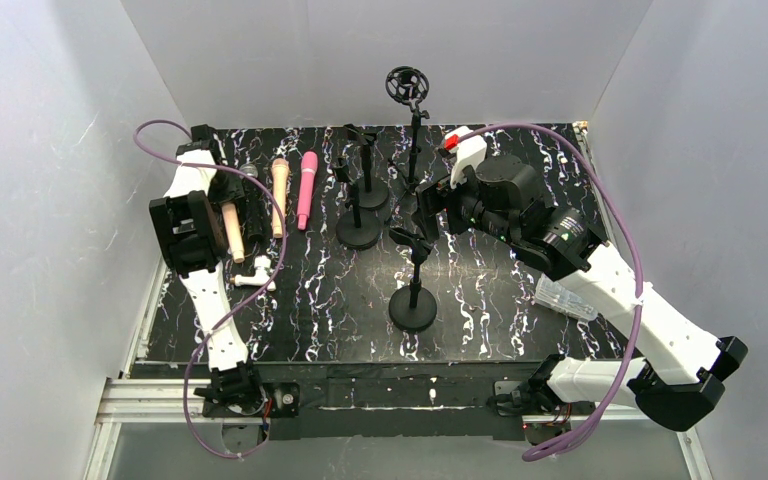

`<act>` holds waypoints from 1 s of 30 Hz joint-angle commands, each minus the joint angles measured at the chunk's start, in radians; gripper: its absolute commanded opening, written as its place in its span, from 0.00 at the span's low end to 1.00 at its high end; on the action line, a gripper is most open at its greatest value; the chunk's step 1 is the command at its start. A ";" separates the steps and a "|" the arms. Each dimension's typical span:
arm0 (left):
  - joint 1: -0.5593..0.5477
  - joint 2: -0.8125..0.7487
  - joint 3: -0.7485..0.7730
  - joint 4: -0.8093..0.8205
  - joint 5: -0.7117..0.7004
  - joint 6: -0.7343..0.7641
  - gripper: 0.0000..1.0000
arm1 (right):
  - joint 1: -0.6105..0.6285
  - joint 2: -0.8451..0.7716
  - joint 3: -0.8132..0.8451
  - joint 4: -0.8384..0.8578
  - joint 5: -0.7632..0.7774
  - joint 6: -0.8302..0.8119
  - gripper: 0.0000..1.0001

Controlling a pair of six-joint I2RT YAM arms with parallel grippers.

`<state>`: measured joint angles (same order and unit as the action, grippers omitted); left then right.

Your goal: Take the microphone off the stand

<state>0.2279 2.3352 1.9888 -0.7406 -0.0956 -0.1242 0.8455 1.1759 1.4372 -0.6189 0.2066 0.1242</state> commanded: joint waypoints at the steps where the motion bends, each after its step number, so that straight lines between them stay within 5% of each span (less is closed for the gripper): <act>1: 0.009 -0.002 0.015 -0.016 -0.020 -0.006 0.53 | 0.003 -0.014 0.003 0.056 -0.001 -0.010 0.98; 30: 0.017 -0.097 0.014 -0.020 -0.055 0.011 0.69 | 0.003 0.011 0.051 0.036 -0.055 0.002 0.98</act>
<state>0.2363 2.3299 1.9888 -0.7410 -0.1265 -0.1204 0.8455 1.1870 1.4380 -0.6193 0.1654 0.1261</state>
